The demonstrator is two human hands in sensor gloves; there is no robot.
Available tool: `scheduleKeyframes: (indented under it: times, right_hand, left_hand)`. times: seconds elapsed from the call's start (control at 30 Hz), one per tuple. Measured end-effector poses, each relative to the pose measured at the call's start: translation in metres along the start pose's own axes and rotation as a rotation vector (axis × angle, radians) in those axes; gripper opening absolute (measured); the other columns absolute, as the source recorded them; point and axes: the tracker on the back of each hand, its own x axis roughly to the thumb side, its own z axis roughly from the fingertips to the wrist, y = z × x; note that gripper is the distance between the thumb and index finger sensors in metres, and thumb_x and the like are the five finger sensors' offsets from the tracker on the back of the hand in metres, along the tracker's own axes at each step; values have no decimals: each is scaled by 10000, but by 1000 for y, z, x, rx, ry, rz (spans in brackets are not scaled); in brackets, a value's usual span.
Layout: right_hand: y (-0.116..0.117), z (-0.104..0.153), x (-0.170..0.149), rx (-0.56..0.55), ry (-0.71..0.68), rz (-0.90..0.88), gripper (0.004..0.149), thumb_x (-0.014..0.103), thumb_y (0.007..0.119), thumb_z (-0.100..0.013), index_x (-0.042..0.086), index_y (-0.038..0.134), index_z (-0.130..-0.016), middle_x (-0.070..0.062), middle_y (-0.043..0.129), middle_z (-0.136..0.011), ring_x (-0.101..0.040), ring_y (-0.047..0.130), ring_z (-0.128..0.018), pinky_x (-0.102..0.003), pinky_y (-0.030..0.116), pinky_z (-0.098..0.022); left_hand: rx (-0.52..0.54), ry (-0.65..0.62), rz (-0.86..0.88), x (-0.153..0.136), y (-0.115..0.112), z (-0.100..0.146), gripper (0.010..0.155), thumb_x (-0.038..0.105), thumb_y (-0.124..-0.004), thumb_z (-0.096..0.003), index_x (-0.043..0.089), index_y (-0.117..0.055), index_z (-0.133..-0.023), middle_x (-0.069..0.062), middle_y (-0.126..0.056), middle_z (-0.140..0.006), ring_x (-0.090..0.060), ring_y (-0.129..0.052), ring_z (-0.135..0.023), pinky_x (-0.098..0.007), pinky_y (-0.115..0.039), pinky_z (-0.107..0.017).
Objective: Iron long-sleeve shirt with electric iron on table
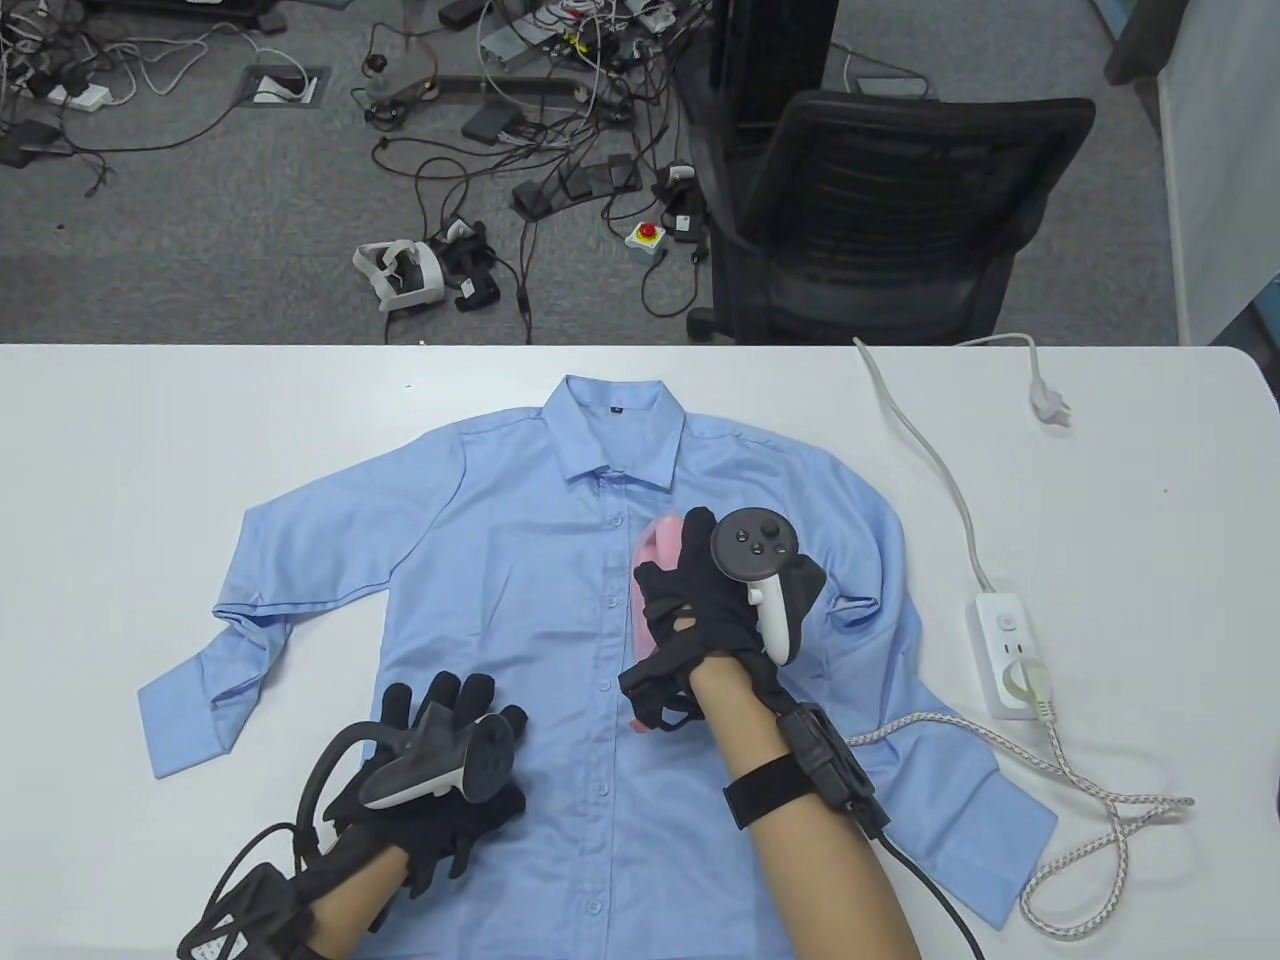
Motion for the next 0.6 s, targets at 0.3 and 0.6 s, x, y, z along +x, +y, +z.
scheduleKeyframes:
  times: [0.3,0.6]
  right_hand:
    - [20,-4,-8,-54,4,125,767,397,725,-398,218,267,-987,-90,625,-821,-115,905,-462,-252,848,-338]
    - [20,-4,-7,-55,7,144,769,399,720,-404,243,248,-990,-85,618,-827,-112,895,-467,-248,841,-344]
  left_hand:
    - [21,27,83,-22,1,-2,760,733,-532,-463,459,-125,-1044,36,58,-1153,-268,-5,-1078,-604,-23,-706]
    - [-75,31,75,-20,-11,-10,768,732,-515,-465,442,-89,-1035,14,47,-1156,-309,-58,-1085,-606,-53,-714]
